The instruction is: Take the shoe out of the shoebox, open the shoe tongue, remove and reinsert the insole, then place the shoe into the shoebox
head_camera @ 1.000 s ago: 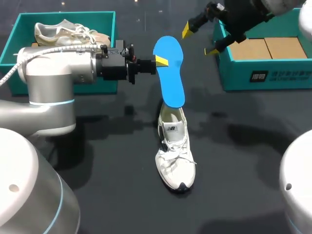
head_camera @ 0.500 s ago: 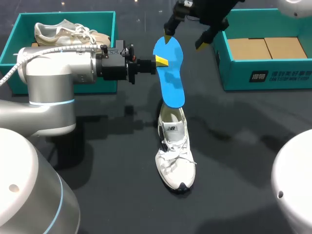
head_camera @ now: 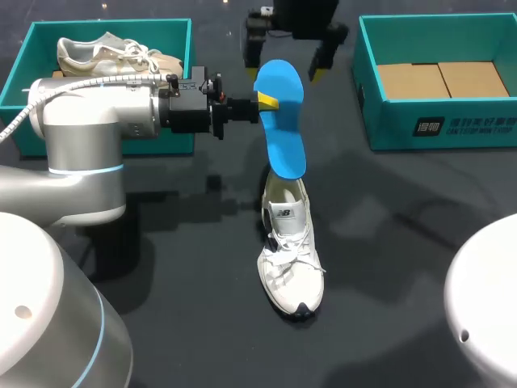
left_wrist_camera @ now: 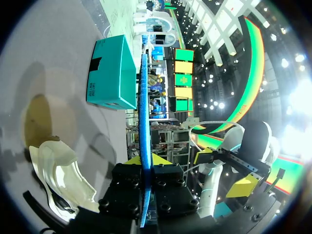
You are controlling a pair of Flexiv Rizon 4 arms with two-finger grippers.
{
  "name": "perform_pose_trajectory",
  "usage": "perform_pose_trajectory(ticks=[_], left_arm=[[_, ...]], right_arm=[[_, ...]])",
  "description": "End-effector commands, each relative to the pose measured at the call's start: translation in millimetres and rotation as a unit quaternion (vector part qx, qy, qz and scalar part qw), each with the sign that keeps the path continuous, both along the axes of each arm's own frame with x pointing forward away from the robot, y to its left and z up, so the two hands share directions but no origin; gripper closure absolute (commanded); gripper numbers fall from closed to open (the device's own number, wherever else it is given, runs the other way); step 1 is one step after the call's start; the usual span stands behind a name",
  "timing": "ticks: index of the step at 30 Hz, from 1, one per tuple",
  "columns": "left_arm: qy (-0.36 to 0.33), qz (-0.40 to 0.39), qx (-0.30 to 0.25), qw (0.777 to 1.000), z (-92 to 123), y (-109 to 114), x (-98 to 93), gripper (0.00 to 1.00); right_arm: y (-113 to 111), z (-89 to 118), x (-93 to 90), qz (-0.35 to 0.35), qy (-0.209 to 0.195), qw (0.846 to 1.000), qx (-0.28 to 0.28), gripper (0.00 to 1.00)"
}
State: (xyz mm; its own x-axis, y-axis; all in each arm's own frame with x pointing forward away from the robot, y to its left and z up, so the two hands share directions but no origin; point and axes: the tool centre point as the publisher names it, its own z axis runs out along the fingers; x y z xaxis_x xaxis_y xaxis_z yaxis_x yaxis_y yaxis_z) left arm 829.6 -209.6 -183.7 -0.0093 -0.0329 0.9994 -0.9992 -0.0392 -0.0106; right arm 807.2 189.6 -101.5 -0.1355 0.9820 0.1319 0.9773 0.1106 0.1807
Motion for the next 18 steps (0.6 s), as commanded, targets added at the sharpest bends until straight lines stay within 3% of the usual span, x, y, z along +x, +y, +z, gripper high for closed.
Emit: perform_pose_trajectory(ticks=[1,4,12,18], left_arm=[[0.0,0.0,0.0,1.0,0,0,-0.4,1.0],[0.0,0.0,0.0,1.0,0,0,-0.4,1.0],[0.0,0.0,0.0,1.0,0,0,-0.4,1.0],[0.0,0.0,0.0,1.0,0,0,-0.4,1.0]], right_arm=[[6,2,1.4,-0.011,-0.003,0.997,-0.078,0.0],[2,1,-1.6,-0.018,-0.005,0.997,-0.073,0.0],[-27,-3,-8.9,-0.066,-0.009,0.998,0.021,0.0],[-55,-9,-11.2,-0.098,-0.001,0.986,0.136,0.0]])
